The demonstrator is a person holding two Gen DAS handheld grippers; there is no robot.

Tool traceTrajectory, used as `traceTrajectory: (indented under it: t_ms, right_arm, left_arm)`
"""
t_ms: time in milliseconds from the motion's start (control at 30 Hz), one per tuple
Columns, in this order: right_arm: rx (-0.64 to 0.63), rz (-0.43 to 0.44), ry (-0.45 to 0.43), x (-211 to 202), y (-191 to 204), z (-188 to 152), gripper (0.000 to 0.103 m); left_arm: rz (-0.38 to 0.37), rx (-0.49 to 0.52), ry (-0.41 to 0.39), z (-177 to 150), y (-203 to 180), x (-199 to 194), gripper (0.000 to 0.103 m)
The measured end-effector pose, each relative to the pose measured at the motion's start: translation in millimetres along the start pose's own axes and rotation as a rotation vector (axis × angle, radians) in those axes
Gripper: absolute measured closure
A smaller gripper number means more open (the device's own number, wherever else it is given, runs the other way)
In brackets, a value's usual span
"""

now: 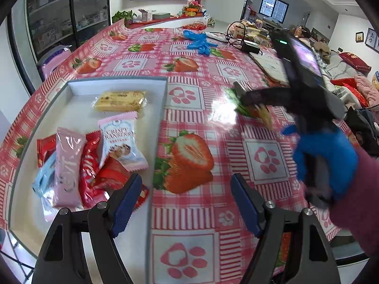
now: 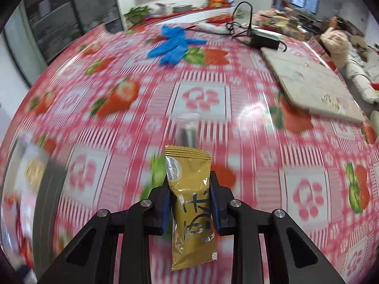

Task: Organize snacks

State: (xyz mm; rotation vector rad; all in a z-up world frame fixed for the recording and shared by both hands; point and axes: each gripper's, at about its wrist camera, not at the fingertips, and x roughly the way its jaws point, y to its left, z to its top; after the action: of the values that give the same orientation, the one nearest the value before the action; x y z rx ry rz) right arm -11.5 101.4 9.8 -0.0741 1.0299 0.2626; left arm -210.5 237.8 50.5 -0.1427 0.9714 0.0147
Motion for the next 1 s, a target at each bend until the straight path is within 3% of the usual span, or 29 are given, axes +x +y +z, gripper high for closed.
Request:
traceTrajectory:
  t_ms: [200,233,267,300,367,467,633,700,733,767,800,833,933,1000]
  right_arm:
    - [-0.014,0.124,0.058,-38.2,-19.8,-56.6,0.072]
    - [0.002,0.161,0.071,-41.4,-26.3,-59.9,0.058]
    - [0.032,0.195,0.082,-46.6,-36.9,-64.5,0.023]
    - [0.053,0.195,0.076,-51.7,-45.0,-67.9,0.011]
    - [0.074,0.151,0.021,-65.3,-61.8,-73.3,0.008]
    - [0.084,0.094,0.014,-71.0,-79.4,-78.2,0.008]
    - [0.072,0.154,0.033,-67.3,-72.2,-87.0,0.008]
    - [-0.008,0.161,0.030,-63.5,-49.1,-90.8,0.009]
    - [-0.047,0.154,0.025,-61.6,-40.0,-92.7,0.018]
    - [-0.083,0.138,0.024,-58.7,-31.9,-94.7,0.034]
    - [-0.133,0.070,-0.001,-58.3,-24.2,-97.4,0.048]
    - [-0.165,0.039,-0.018,-58.5,-21.3,-98.6,0.071]
    - [-0.110,0.062,-0.014,-61.4,-45.2,-97.4,0.076]
    - [-0.037,0.009,-0.022,-63.7,-74.8,-98.9,0.076]
  left_arm:
    - [0.024,-0.043,0.038,-1.7,-4.1,-0.6,0.023]
    - [0.026,-0.052,0.038,-1.0,-3.8,-1.5,0.023]
    - [0.026,-0.062,0.040,0.0,-3.5,-2.7,0.023]
    - [0.025,-0.072,0.043,1.8,-3.5,-3.7,0.023]
    - [0.025,-0.085,0.047,5.4,-4.3,-5.0,0.023]
    - [0.027,-0.095,0.053,13.5,-9.2,-4.4,0.023]
    - [0.033,-0.092,0.056,33.6,-20.1,0.6,0.023]
    - [0.031,-0.093,0.064,43.7,-23.3,6.2,0.023]
    - [0.029,-0.096,0.070,47.3,-24.1,9.4,0.023]
    - [0.027,-0.100,0.077,51.2,-25.4,13.6,0.023]
    - [0.026,-0.100,0.090,55.8,-28.4,20.0,0.023]
    - [0.027,-0.096,0.102,59.4,-32.3,26.0,0.023]
    - [0.020,-0.067,0.115,66.9,-52.1,44.7,0.023]
    - [0.010,-0.061,0.118,70.7,-66.5,58.4,0.023]
